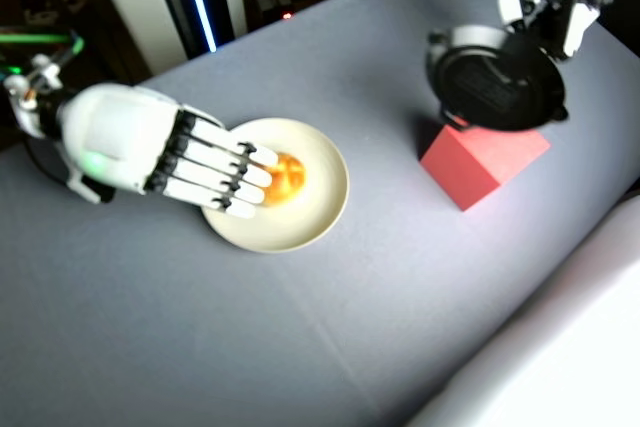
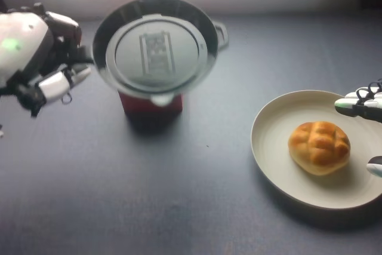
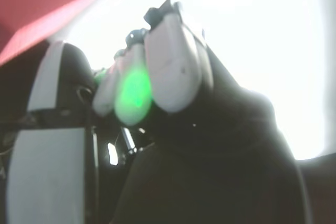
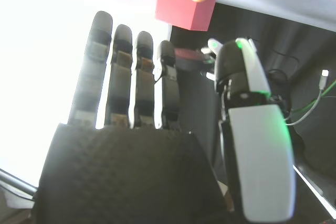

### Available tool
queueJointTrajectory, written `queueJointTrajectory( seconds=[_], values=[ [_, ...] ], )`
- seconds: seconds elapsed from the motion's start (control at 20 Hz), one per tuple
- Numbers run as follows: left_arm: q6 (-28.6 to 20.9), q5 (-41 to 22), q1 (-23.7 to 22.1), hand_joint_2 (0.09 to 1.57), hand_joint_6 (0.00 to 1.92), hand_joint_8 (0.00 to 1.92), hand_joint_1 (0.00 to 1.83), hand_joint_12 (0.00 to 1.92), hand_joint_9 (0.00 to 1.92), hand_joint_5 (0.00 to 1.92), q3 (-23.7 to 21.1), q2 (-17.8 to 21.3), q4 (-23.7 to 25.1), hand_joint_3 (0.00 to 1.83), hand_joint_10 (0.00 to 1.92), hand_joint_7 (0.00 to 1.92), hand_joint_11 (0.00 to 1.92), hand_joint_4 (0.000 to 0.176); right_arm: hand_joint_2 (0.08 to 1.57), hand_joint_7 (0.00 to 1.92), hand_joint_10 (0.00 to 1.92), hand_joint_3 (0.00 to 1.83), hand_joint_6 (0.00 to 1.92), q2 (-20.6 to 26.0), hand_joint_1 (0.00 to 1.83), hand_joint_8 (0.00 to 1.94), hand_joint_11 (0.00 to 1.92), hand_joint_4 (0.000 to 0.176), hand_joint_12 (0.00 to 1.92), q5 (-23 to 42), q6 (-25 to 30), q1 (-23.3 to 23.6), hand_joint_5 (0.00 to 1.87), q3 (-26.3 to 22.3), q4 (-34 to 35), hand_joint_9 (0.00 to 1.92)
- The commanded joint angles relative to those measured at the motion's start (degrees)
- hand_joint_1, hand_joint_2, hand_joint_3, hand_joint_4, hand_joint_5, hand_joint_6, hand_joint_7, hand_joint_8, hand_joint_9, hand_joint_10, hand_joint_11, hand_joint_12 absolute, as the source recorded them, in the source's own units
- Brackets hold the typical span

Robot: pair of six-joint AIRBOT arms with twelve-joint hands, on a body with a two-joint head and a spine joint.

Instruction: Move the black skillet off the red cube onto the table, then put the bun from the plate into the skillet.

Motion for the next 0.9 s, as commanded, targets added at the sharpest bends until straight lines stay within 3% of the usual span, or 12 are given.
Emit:
queueJointTrajectory(
  seconds=[0.0, 0.2, 0.35, 0.45, 0.5, 0.55, 0.6, 0.65, 0.75, 0.8, 0.85],
  values=[
    [-0.3, -9.4, 0.4, 1.27, 1.92, 1.92, 1.4, 1.92, 1.69, 1.3, -0.8, 1.3, 2.5, 0.0, 1.92, 1.5, 1.72, 0.0, 1.23, 0.45, 0.01, 0.01, 0.0, -0.1, 0.76, 0.01, 0.51, 0.0, 0.04, 6.7, 0.5, 0.5, 0.44, 0.2, 0.4, 0.44],
    [0.6, -10.3, 6.5, 1.3, 1.92, 1.92, 1.24, 1.92, 1.77, 1.46, -6.1, 3.4, 5.7, 0.01, 1.92, 1.66, 1.75, 0.0, 1.24, 0.44, 0.01, 0.01, 0.0, -0.2, 0.73, 0.0, 0.52, 0.012, 0.04, 6.7, 0.7, 0.5, 0.43, 0.2, 0.4, 0.44],
    [3.4, -8.4, 9.9, 1.3, 1.92, 1.92, 1.24, 1.92, 1.52, 1.26, -7.5, 3.2, 2.3, 0.0, 1.92, 1.35, 1.55, 0.0, 1.24, 0.45, 0.01, 0.0, 0.0, -0.3, 0.76, 0.01, 0.55, 0.0, 0.05, 6.6, 0.7, 0.5, 0.44, 0.3, 0.4, 0.47],
    [5.0, -5.5, 10.3, 1.27, 1.92, 1.92, 1.23, 1.92, 1.56, 1.16, -7.2, 2.0, 0.3, 0.0, 1.92, 1.35, 1.59, 0.0, 1.25, 0.46, 0.01, 0.0, 0.0, -0.4, 0.79, 0.0, 0.54, 0.0, 0.04, 6.5, 0.7, 0.5, 0.45, 0.4, 0.4, 0.47],
    [6.1, -4.2, 10.3, 1.24, 1.92, 1.92, 1.16, 1.92, 1.53, 1.02, -6.7, 1.1, -0.7, 0.0, 1.92, 1.29, 1.56, 0.012, 1.24, 0.45, 0.0, 0.0, 0.0, -0.4, 0.81, 0.0, 0.53, 0.0, 0.03, 6.5, 0.7, 0.5, 0.45, 0.4, 0.4, 0.46],
    [7.0, -2.9, 10.3, 1.19, 1.92, 1.92, 1.14, 1.92, 1.44, 0.94, -6.2, 0.2, -1.7, 0.0, 1.92, 1.19, 1.49, 0.129, 1.24, 0.45, 0.0, 0.0, 0.0, -0.4, 0.82, 0.0, 0.51, 0.0, 0.03, 6.5, 0.7, 0.5, 0.45, 0.4, 0.4, 0.45],
    [7.7, -1.4, 10.1, 1.16, 1.92, 1.92, 1.14, 1.92, 1.34, 0.92, -5.5, -0.9, -2.9, 0.0, 1.92, 1.09, 1.41, 0.159, 1.24, 0.45, 0.0, 0.0, 0.0, -0.4, 0.82, 0.0, 0.5, 0.006, 0.02, 6.4, 0.7, 0.5, 0.45, 0.4, 0.4, 0.45],
    [7.9, -0.6, 10.0, 1.13, 1.92, 1.92, 1.12, 1.92, 1.16, 0.89, -5.0, -1.5, -3.5, 0.0, 1.92, 0.96, 1.25, 0.163, 1.24, 0.45, 0.0, 0.0, 0.0, -0.4, 0.83, 0.0, 0.49, 0.007, 0.02, 6.4, 0.7, 0.5, 0.45, 0.4, 0.3, 0.44],
    [7.9, 0.4, 10.1, 1.08, 1.92, 1.92, 1.12, 1.92, 0.85, 0.74, -4.5, -2.1, -4.2, 0.0, 1.92, 0.71, 0.93, 0.003, 1.23, 0.46, 0.0, 0.0, 0.0, -0.4, 0.85, 0.0, 0.49, 0.008, 0.02, 6.3, 0.8, 0.5, 0.45, 0.5, 0.2, 0.45],
    [7.9, 0.4, 10.2, 1.11, 1.71, 1.88, 1.0, 1.92, 0.53, 0.51, -4.7, -2.1, -4.2, 0.0, 1.92, 0.44, 0.58, 0.028, 1.23, 0.45, 0.0, 0.0, 0.0, -0.4, 0.83, 0.0, 0.5, 0.009, 0.02, 6.3, 0.9, 0.5, 0.45, 0.5, 0.2, 0.45],
    [7.9, 0.4, 10.3, 1.11, 1.71, 1.88, 1.0, 1.92, 0.53, 0.51, -4.8, -2.0, -4.1, 0.0, 1.92, 0.44, 0.58, 0.028, 1.23, 0.45, 0.0, 0.0, 0.0, -0.4, 0.83, 0.0, 0.5, 0.009, 0.02, 6.3, 1.0, 0.5, 0.45, 0.5, 0.2, 0.45]
  ],
)
